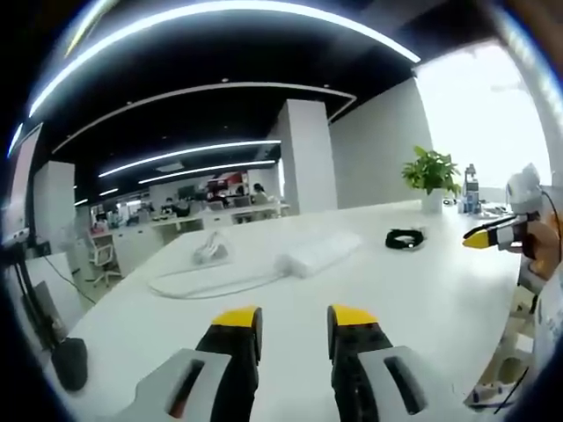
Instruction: Straighten the power strip on the desk, plug the charger into it
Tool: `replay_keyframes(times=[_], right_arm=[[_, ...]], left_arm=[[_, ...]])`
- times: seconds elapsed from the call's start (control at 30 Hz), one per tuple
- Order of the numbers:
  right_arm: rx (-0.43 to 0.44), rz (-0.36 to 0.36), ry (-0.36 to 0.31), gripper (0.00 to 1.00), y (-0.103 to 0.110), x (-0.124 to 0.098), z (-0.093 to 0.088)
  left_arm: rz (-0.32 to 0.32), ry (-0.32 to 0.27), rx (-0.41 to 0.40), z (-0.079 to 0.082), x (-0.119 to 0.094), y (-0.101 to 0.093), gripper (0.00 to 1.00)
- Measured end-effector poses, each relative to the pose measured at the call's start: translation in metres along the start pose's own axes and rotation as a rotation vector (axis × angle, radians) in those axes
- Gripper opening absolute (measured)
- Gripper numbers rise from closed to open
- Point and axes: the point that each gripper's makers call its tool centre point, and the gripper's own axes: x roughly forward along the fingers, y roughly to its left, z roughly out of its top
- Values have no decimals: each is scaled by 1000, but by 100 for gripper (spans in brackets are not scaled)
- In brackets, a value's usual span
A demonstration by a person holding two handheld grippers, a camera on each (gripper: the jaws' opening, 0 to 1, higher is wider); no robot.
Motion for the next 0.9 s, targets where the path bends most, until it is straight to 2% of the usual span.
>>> replay_keyframes(times=[0.9], right_arm=[[-10,17,-10,39,-3,8,8]], left_arm=[[-23,-9,-10,5,9,-3,29]])
